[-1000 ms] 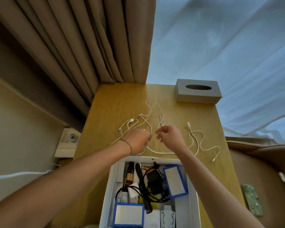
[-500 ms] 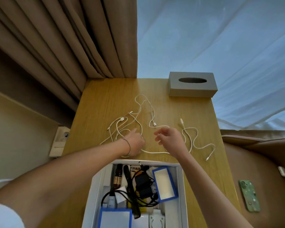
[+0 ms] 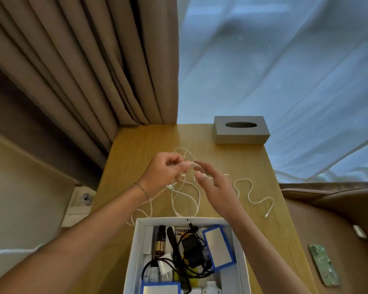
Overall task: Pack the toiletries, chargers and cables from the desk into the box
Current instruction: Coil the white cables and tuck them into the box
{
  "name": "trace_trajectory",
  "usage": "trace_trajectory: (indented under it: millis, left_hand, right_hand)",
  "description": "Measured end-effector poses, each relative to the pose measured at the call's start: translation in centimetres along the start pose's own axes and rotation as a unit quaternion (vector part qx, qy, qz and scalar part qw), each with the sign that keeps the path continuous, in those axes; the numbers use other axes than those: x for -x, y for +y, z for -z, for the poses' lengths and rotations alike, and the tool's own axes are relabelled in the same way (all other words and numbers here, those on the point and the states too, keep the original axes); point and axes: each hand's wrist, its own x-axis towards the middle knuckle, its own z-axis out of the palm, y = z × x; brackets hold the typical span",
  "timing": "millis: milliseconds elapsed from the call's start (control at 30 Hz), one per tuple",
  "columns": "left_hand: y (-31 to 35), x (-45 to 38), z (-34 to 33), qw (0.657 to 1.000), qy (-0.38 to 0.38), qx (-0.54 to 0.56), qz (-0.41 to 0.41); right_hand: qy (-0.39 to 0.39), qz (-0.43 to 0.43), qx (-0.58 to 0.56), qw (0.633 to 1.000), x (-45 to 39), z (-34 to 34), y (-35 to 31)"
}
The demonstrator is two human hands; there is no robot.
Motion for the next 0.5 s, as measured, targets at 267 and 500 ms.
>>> trace_trajectory:
  millis: [267,500]
  left_hand:
    - [6.8,2.4,0.3,0.877,0.013,0.481,0.013]
    - [9.0,3.1,3.2,0.877,0.103,0.469,-0.008]
  right_hand:
    - [-0.019,-0.006,-0.118,0.993,-1.0,-2.7,-5.5]
    - [-0.04,-0.003,-0.055,0.998,-2.1,-5.8,-5.8]
